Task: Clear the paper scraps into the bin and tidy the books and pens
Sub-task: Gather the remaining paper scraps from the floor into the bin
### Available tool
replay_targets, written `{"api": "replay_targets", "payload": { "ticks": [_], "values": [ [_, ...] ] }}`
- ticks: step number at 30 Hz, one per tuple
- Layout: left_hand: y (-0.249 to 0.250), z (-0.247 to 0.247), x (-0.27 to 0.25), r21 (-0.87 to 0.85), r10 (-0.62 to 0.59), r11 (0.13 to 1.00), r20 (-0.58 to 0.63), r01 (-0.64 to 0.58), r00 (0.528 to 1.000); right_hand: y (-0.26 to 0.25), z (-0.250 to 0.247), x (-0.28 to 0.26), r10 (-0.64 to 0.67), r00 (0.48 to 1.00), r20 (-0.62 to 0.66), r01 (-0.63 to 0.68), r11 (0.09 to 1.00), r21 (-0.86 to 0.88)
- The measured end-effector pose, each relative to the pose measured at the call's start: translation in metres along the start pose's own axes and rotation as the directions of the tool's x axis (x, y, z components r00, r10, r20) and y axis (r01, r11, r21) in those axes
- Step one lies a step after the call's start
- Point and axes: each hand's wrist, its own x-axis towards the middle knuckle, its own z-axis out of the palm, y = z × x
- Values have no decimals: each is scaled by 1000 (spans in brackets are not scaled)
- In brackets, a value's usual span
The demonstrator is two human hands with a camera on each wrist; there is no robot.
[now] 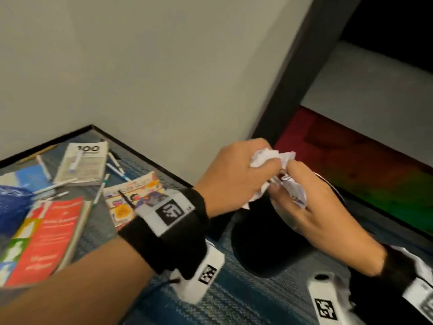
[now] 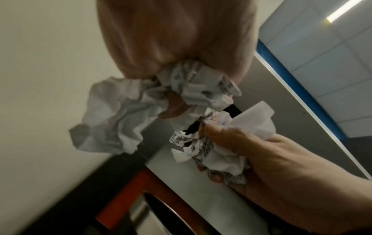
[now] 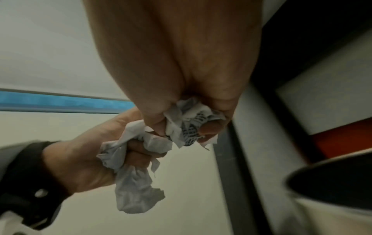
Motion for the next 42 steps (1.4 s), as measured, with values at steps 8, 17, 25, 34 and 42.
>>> {"api": "replay_targets", "payload": {
  "ticks": [8, 17, 25, 34, 42],
  "values": [
    [-16, 135, 78, 62, -137, 989, 81, 133, 987, 109, -16, -31, 342, 932, -121, -360, 916, -180],
    [-53, 198, 92, 634, -552, 708, 222, 311, 804, 156, -20, -36, 562, 818, 120, -507, 804, -311],
    [-25, 158, 108, 289, -469, 870, 236, 399, 851, 138, -48, -30, 511, 846, 149, -408, 803, -435],
    [-32, 59, 58, 4, -445, 881, 352, 474, 823, 55, -19, 23, 141, 989, -51, -146, 824, -548],
    [-76, -117, -33, 498, -572, 701, -33, 509, 820, -70, 94, 112, -228, 968, 105, 249, 931, -268]
  ]
}}
